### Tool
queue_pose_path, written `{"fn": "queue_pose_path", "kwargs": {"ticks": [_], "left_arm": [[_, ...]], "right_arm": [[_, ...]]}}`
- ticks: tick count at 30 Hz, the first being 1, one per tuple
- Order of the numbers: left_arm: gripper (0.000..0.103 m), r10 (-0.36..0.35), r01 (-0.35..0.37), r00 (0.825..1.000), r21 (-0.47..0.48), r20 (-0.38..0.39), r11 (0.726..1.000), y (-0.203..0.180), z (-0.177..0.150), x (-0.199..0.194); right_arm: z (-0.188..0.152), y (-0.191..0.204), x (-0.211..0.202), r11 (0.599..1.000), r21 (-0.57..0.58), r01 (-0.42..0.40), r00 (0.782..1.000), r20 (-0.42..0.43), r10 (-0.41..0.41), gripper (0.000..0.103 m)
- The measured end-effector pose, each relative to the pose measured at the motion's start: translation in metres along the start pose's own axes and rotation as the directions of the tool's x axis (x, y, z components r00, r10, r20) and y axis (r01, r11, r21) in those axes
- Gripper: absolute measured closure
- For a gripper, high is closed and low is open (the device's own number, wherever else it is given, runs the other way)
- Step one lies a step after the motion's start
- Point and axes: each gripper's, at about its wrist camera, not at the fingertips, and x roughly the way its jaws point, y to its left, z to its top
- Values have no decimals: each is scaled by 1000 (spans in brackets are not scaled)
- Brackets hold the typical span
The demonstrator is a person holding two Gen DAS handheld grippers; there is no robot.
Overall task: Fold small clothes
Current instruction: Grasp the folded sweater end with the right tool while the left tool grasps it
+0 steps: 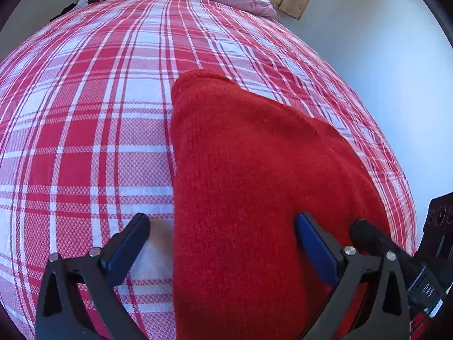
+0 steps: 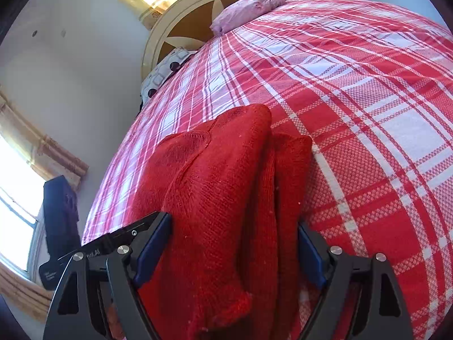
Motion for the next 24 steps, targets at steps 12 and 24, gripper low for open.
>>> {"fn": "queue_pose_path", "kwargs": {"ticks": [12, 24], "left_arm": [[42, 17, -27, 993, 80, 120, 996, -24, -10, -9], [64, 77, -94, 982, 92, 172, 991, -32, -18, -34]], "right_arm": [[-13, 24, 0, 982, -149, 117, 992, 52, -111, 45], [-24, 58, -17, 931, -291, 222, 971, 150, -185, 61]]}}
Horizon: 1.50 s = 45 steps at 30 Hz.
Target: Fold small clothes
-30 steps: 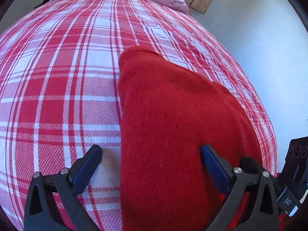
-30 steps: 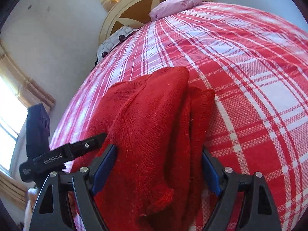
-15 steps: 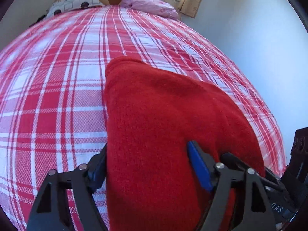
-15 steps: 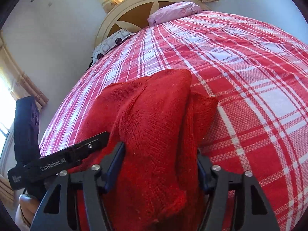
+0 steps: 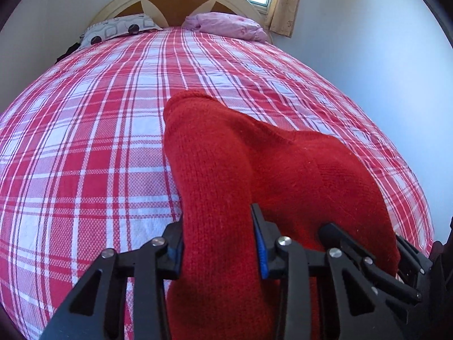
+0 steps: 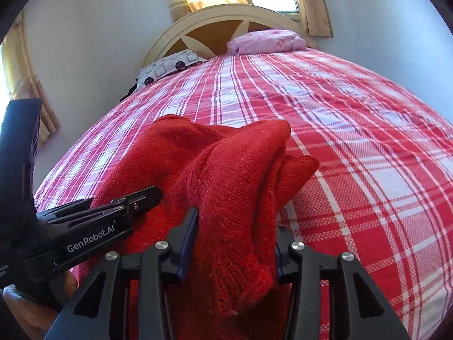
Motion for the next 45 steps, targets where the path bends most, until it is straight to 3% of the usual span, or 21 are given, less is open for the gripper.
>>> {"fn": "queue_pose_path", "kwargs": {"ticks": [5, 17, 22, 30, 38, 45], "left_arm": [[65, -3, 4, 1000, -21, 17, 1000, 2, -5, -18], [65, 31, -30, 999, -15, 32, 999, 15, -20, -43], [65, 69, -67, 995, -22, 74, 997, 31, -18, -60], [65, 129, -118, 987, -112, 98, 987, 83, -14, -74], [65, 246, -218, 961, -195, 130, 956, 142, -10, -89], [65, 358, -319, 922, -235, 146, 918, 197, 1, -93]], "right_arm": [[2, 10, -22, 999, -25, -25, 999, 38, 26, 64], [-11, 37, -38, 997, -30, -68, 997, 35, 69, 65], [-7, 59, -42, 993, -60, -98, 994, 51, 101, 65], [-1, 108, -28, 978, -112, -174, 983, 38, 179, 65], [12, 173, 4, 946, -157, -283, 957, 26, 290, 65], [23, 234, 42, 914, -211, -346, 933, 23, 358, 65]]}}
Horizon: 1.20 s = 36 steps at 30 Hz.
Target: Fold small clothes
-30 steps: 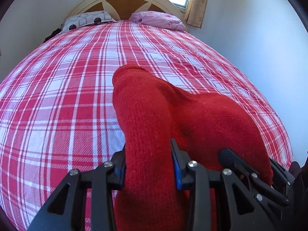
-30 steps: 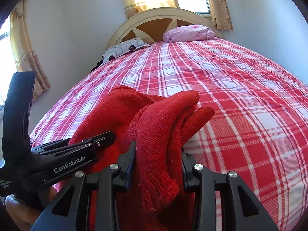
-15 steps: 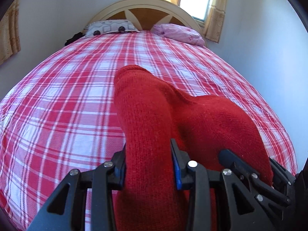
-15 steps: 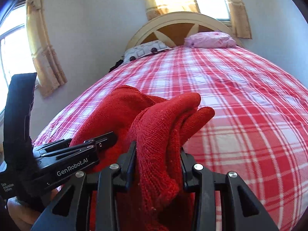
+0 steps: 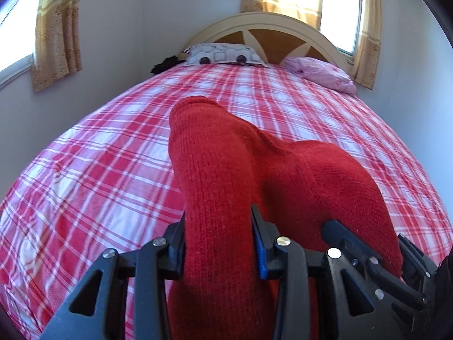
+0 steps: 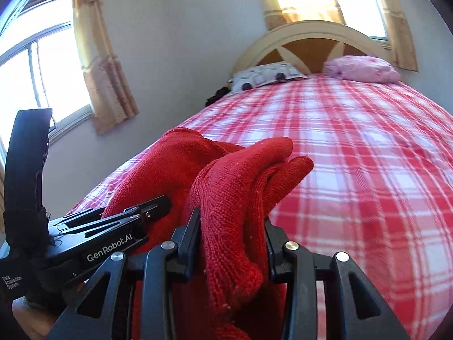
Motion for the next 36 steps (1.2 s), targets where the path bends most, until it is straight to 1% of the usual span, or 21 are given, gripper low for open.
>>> {"fn": "queue_pose_path", "kwargs": {"ticks": [3, 6, 10, 12, 14, 16, 18, 19, 21, 23, 24, 25, 27, 28, 29, 30, 32, 34, 35, 36], "left_arm": [[65, 35, -35, 999, 6, -1, 999, 11, 4, 18], [65, 55, -54, 998, 16, -30, 998, 17, 2, 39], [65, 49, -51, 995, -15, -91, 999, 29, -5, 65], [63, 34, -38, 995, -35, -96, 999, 33, -7, 66], [61, 33, -36, 995, -29, -94, 999, 32, -8, 66], [56, 45, -49, 994, -31, -104, 998, 32, -8, 66], [41, 58, -65, 991, -55, -120, 996, 37, -9, 67], [36, 61, -72, 989, -75, -135, 995, 41, -9, 67], [12, 57, -80, 983, -125, -175, 989, 55, -11, 66], [5, 21, -61, 978, -191, -207, 980, 70, -17, 64], [3, -20, -35, 974, -237, -226, 971, 80, -23, 63], [2, -58, -13, 968, -281, -243, 960, 88, -29, 61], [2, -117, 25, 962, -344, -248, 938, 98, -40, 51], [2, -119, 22, 960, -355, -252, 935, 100, -44, 42], [2, -110, 12, 961, -361, -253, 933, 100, -46, 34], [2, -93, -1, 966, -362, -241, 932, 100, -50, 22], [2, -56, -27, 971, -338, -232, 941, 96, -55, 5], [2, -21, -54, 973, -312, -231, 948, 93, -57, -3], [2, 21, -87, 974, -285, -225, 955, 88, -58, -10], [2, 42, -102, 975, -269, -219, 958, 86, -58, -11]], "right_arm": [[3, 8, 25, 1000, 2, -9, 1000, -14, 9, 65], [1, 12, 56, 1000, -3, 5, 998, -58, -5, 65], [-8, 10, 82, 999, -12, 31, 992, -123, -32, 65], [-13, 4, 89, 999, 4, 32, 988, -150, -31, 65], [-13, -3, 93, 999, 33, 18, 986, -165, -13, 65], [-13, -6, 97, 999, 42, 17, 983, -182, -9, 64], [-14, -10, 99, 998, 70, 7, 981, -194, 7, 62], [-15, -14, 100, 996, 92, -3, 980, -200, 21, 61], [-15, -21, 102, 991, 132, -15, 975, -218, 44, 57], [-18, -29, 99, 983, 181, -38, 970, -229, 80, 52], [-20, -31, 97, 979, 197, -52, 968, -231, 97, 49], [-23, -34, 93, 976, 207, -62, 967, -232, 110, 46], [-28, -35, 82, 973, 218, -76, 965, -229, 126, 45], [-31, -35, 76, 973, 219, -76, 966, -227, 126, 45], [-33, -35, 67, 975, 211, -67, 968, -223, 115, 45], [-35, -33, 59, 981, 191, -46, 971, -222, 89, 45], [-39, -28, 41, 991, 133, 8, 978, -208, 20, 45], [-42, -20, 20, 993, 75, 88, 984, -160, -75, 45], [-43, -16, 14, 993, 54, 106, 986, -139, -98, 45], [-44, -10, 7, 993, 24, 117, 987, -111, -114, 45]]}}
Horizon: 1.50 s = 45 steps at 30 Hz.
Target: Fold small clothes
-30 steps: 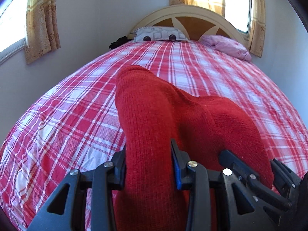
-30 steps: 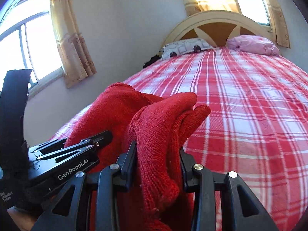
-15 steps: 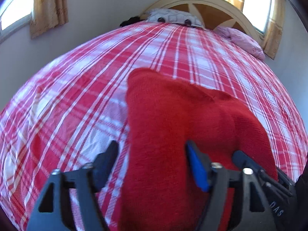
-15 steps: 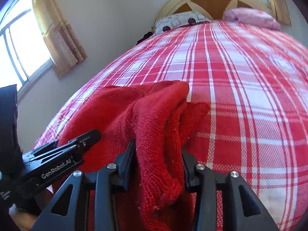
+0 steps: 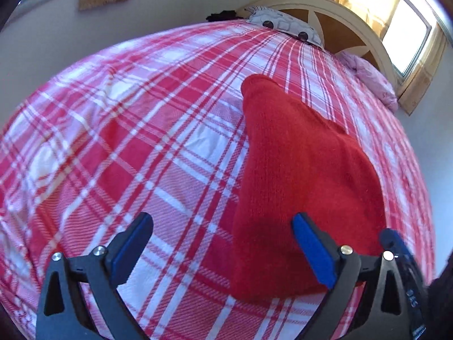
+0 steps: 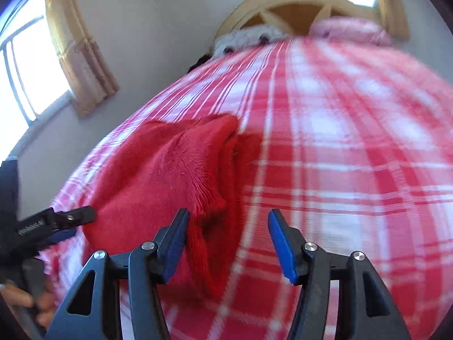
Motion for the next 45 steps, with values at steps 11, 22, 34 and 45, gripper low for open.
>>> {"fn": "queue_pose_path", "kwargs": {"ticks": [11, 22, 34, 45], "left_arm": [[0, 155, -161, 987, 161, 51, 974, -12, -20, 3], [1, 143, -191, 964, 211, 225, 959, -26, -55, -63], [0, 30, -157, 896, 253, 444, 955, -40, -82, -171], [0, 3, -151, 870, 261, 493, 953, -47, -96, -203]], "right_arm": [[-21, 43, 20, 987, -148, -63, 992, -120, 45, 45], [-33, 33, -64, 999, -37, -6, 1000, 22, 7, 42], [-34, 51, -236, 996, -39, 74, 887, 459, -48, 13], [-42, 64, -285, 994, -33, 100, 816, 575, -63, 11]]}}
